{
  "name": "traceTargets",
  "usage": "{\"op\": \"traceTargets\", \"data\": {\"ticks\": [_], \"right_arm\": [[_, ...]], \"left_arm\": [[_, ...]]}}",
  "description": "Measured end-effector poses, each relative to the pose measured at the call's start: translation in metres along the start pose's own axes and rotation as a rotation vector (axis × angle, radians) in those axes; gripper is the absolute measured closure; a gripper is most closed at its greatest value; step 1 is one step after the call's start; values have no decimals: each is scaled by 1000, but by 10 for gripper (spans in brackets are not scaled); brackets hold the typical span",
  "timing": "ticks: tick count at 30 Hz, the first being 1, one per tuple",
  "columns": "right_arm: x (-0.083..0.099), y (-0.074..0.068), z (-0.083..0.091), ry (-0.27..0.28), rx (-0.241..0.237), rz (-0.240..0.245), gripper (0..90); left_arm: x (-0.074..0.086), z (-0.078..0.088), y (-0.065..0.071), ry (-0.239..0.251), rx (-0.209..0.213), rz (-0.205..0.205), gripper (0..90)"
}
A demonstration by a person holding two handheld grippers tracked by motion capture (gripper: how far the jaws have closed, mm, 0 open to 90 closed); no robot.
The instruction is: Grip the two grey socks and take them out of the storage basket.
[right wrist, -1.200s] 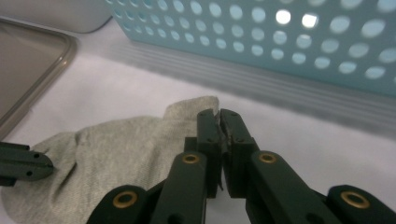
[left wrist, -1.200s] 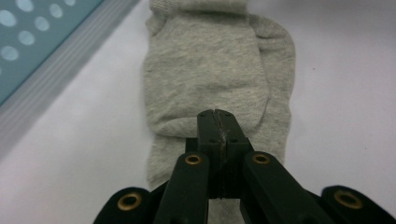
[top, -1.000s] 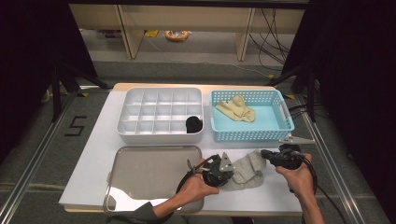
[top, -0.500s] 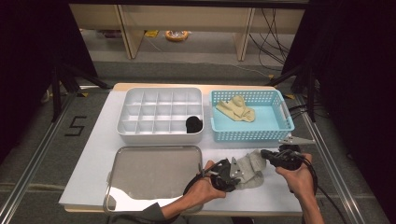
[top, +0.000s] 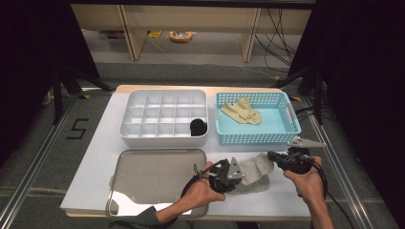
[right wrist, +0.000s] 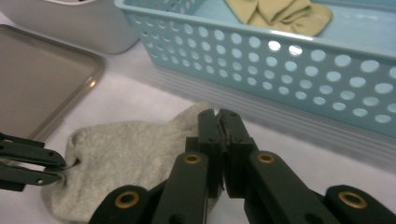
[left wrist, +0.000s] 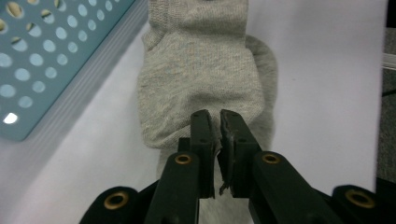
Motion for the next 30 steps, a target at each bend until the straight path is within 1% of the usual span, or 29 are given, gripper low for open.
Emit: {"op": "traceTargets", "data": {"ticks": [1,2,3,4,5,6,7,9,10,11,12,13,14,15,16,17,18,19,20,21,23,24,25,26,27,28,29,30], "right_arm": [[-1,-1,2,4,-7,19,886],[-1,-4,5,5,-6,23,886],[0,-8,7,2,-17,15,886],[0,-11,8,7,-29,37,886],[4,-18,11,-17,-36,2,886],[6,-19,11,-16,-34,35,886],[9,-24,10,-24,-44,25,886],[15,-24,8,-40,-30,62,886],[19,-26,6,-55,-36,51,886],[21,-22,4,-53,-16,83,886],[23,-23,2,-54,-23,80,886],[26,-25,2,-83,-20,55,886],[28,-25,0,-85,-21,56,886],[30,-20,-2,-82,-2,89,886],[32,-18,-4,-86,0,99,886],[35,-18,-3,-107,-5,78,885],[37,-17,-5,-102,-5,83,885],[41,-16,-7,-115,1,87,884],[45,-15,-6,-148,20,71,882],[48,-12,-8,-150,31,95,881],[49,-12,-10,-151,28,94,880],[52,-15,-9,-167,30,48,878],[53,-14,-8,-183,17,71,870],[53,-13,-9,-181,20,91,856],[53,-13,-9,-181,20,91,856],[52,-11,-8,-182,33,82,778],[50,-9,-8,-163,42,88,749],[48,-8,-6,-158,60,75,722]], "left_arm": [[1,4,2,5,9,-3,833],[1,4,2,5,9,-3,833],[5,11,7,6,21,-4,832],[5,11,7,6,21,-4,832],[12,15,13,1,36,-5,831],[16,16,15,-1,37,-3,831],[20,15,17,-9,37,-9,830],[26,12,19,-23,34,-9,829],[28,10,18,-34,32,-15,829],[28,10,18,-34,32,-15,829],[32,6,17,-45,21,-21,828],[34,5,16,-52,20,-24,828],[36,3,17,-49,24,-15,827],[37,2,16,-54,19,-18,824],[39,1,16,-58,23,-11,820],[41,0,15,-62,25,-6,814],[42,0,14,-71,27,-7,808],[43,-1,15,-66,31,1,803],[43,-1,15,-66,31,1,796],[43,-2,15,-62,27,5,793],[44,-2,14,-64,22,10,791],[46,-2,13,-72,29,8,786],[46,-3,13,-56,30,31,774],[47,-1,13,-71,38,31,753],[47,-1,13,-71,38,31,738],[46,0,12,-68,38,39,722],[43,5,10,-45,36,55,697],[40,8,7,-27,30,73,664]]}}
Point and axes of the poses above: each handheld gripper's, and its own axes: z roughly backward along the jaws, x roughly out of its underside, y roughly to its right, the point moved 10 cm from there along -z, roughly forward along the jaws, and after that the axes turned 11 degrees about x, right-handed, at the moved point
